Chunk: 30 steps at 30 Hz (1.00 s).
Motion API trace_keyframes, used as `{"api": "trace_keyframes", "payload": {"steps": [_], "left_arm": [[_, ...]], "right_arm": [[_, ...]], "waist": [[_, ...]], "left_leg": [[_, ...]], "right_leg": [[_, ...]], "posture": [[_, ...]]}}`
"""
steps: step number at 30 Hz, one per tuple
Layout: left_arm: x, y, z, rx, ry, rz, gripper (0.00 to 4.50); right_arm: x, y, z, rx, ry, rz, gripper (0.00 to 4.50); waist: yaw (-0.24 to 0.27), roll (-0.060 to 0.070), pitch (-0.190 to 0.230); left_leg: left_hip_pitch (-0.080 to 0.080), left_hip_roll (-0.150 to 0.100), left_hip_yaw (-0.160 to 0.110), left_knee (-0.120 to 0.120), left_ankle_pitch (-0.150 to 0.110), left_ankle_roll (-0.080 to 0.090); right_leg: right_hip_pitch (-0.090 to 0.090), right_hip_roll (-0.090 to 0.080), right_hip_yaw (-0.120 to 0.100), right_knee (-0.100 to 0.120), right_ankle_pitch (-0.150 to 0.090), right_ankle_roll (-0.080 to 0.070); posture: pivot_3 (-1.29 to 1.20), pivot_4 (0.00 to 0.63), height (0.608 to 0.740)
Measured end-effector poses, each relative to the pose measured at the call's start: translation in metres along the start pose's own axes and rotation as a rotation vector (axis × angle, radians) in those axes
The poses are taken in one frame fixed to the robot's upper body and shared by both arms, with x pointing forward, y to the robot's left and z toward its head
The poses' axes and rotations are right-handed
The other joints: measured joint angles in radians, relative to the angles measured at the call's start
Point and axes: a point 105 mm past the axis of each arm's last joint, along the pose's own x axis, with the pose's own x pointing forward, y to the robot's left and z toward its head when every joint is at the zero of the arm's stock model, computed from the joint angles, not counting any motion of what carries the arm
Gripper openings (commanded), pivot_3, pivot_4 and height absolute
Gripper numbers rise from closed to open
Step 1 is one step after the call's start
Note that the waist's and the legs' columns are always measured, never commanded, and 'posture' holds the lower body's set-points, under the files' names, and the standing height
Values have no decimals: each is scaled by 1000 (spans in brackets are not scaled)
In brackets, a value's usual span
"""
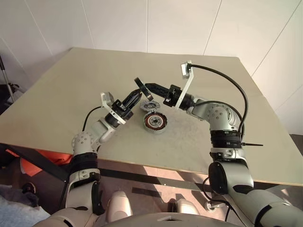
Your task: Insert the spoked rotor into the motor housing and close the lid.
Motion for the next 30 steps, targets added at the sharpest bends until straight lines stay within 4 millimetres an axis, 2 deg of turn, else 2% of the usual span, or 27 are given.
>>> {"api": "trace_keyframes", "payload": {"steps": [2,17,25,30], "left_arm": [[0,0,0,1,1,-1,136],[-1,3,0,9,-1,7,136],[4,6,2,104,-28,24,136],[4,7,5,130,-50,35,1831]], "right_arm": [[-1,-2,0,-1,3,-9,270],[-1,-4,0,-24,4,-27,262],[-4,-8,4,-49,-3,-50,262],[-2,-7,1,-58,7,-48,262]], "waist": [[0,0,0],[0,0,0],[0,0,0],[0,0,0]], "left_leg": [[0,0,0,0,0,0],[0,0,0,0,0,0],[0,0,0,0,0,0],[0,0,0,0,0,0]], "right_leg": [[0,0,0,0,0,0],[0,0,0,0,0,0],[0,0,0,0,0,0],[0,0,0,0,0,0]], "posture": [[0,0,740],[0,0,740],[0,0,740],[0,0,740]]}}
